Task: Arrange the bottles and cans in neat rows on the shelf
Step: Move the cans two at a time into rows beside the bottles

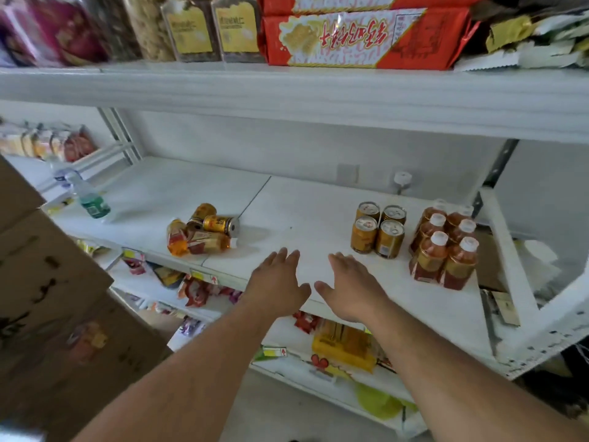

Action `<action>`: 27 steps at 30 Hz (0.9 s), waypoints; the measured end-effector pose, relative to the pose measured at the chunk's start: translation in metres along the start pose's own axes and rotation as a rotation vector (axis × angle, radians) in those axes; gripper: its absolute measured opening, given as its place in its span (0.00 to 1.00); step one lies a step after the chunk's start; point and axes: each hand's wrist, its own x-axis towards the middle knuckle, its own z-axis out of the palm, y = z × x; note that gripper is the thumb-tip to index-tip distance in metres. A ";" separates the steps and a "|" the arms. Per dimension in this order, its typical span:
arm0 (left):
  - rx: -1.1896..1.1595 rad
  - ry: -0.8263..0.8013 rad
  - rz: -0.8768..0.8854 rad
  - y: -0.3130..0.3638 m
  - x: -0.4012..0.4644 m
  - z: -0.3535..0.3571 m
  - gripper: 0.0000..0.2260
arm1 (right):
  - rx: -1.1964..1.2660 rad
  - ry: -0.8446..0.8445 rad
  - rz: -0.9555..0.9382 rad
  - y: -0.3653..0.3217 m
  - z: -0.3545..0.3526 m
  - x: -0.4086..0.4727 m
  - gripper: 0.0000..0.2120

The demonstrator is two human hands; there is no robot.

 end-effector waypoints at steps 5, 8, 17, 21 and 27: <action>-0.009 0.019 -0.070 -0.029 -0.038 -0.010 0.36 | 0.025 -0.037 -0.048 -0.033 0.016 -0.017 0.36; -0.016 0.015 -0.091 -0.049 -0.054 -0.013 0.36 | 0.019 -0.050 -0.061 -0.052 0.025 -0.022 0.36; -0.084 0.000 -0.115 -0.142 -0.095 -0.031 0.36 | 0.040 -0.051 -0.048 -0.140 0.053 -0.029 0.38; -0.145 0.019 -0.101 -0.191 -0.110 -0.042 0.34 | 0.053 -0.039 -0.046 -0.187 0.067 -0.030 0.37; -0.195 0.022 -0.107 -0.236 -0.112 -0.044 0.31 | 0.044 -0.041 -0.054 -0.230 0.081 -0.018 0.36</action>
